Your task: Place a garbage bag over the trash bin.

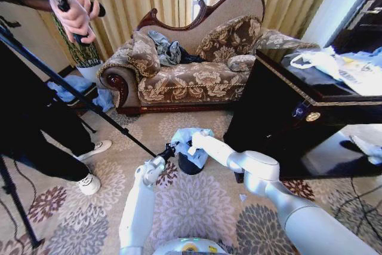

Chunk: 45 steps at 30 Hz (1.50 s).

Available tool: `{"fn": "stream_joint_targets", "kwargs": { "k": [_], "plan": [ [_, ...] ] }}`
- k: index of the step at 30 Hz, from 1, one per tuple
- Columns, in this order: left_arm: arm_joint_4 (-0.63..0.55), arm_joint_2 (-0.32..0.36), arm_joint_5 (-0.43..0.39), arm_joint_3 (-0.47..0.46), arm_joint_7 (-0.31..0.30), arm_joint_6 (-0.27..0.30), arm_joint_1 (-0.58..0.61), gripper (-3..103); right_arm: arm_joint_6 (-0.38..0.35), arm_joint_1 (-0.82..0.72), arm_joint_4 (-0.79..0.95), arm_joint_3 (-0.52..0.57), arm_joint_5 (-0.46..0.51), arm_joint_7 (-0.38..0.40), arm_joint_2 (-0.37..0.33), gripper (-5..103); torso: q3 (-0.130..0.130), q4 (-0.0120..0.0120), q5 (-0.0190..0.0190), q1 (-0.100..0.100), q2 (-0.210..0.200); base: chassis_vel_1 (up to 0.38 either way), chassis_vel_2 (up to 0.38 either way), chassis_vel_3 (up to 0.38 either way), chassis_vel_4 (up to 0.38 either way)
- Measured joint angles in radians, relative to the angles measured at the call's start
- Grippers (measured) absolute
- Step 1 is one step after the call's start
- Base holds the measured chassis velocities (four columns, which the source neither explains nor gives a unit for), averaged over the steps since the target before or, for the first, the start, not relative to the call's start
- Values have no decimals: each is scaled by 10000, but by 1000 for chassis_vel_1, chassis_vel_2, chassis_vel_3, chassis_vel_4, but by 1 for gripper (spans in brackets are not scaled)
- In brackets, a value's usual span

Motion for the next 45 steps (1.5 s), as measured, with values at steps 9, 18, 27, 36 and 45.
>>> {"fn": "stream_joint_targets", "kwargs": {
  "k": [9,18,27,36,45],
  "plan": [
    [332,2,71,344,27,-35,-269,0,76,-337,-583,122,-78,-21,2,0,0,-3,0,0,0,0,0,0,0],
    [-48,11,148,376,46,-41,-8,0,184,-593,-1426,509,-188,368,314,0,0,3,-2,-1,0,0,0,0,0],
    [21,14,193,296,124,-47,-92,0,104,-799,-1548,1048,-466,723,311,0,0,1,1,-1,0,0,0,0,0],
    [86,17,168,290,129,-46,-174,0,110,-573,-1195,1030,-51,642,305,0,0,1,-1,-1,0,0,0,0,0],
    [178,21,313,337,178,-44,-158,0,86,-308,-945,1037,211,628,302,3,0,3,-1,-1,0,0,0,0,0]
  ]
}}
